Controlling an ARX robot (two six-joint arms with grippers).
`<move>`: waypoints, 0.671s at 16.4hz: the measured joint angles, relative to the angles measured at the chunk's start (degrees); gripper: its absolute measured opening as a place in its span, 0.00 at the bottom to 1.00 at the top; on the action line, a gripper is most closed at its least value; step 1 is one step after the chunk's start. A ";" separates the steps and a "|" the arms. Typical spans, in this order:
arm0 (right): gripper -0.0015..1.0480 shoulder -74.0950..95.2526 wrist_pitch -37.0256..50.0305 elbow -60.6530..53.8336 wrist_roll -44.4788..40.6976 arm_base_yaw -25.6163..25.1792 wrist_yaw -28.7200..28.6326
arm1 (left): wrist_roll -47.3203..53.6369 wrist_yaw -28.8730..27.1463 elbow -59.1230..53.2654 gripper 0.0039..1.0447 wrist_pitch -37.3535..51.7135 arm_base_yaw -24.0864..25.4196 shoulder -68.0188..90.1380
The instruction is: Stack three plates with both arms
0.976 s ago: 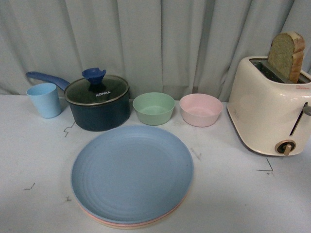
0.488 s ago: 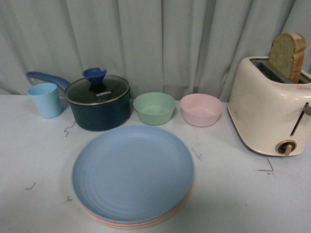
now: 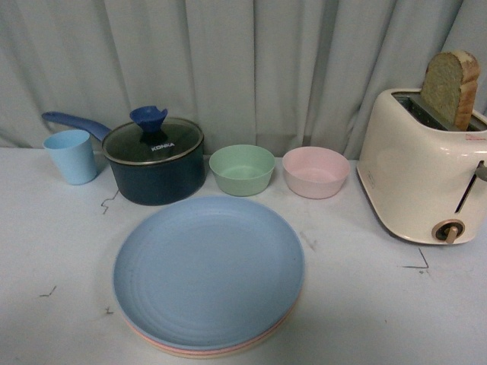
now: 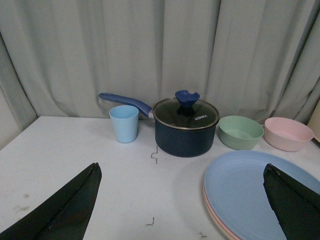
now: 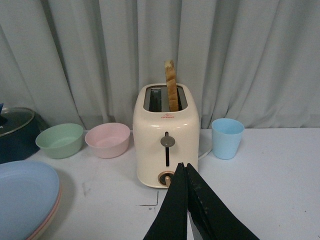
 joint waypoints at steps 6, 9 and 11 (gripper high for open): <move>0.02 -6.73 -6.56 0.00 0.00 0.00 0.00 | 0.00 0.00 0.00 0.94 0.02 0.00 0.00; 0.02 -13.46 -16.48 0.02 0.02 -0.02 -0.15 | 0.00 0.00 0.00 0.94 0.00 0.00 0.00; 0.02 -18.01 -18.01 0.17 0.00 0.00 -0.11 | 0.00 0.02 0.00 0.94 0.07 0.00 0.00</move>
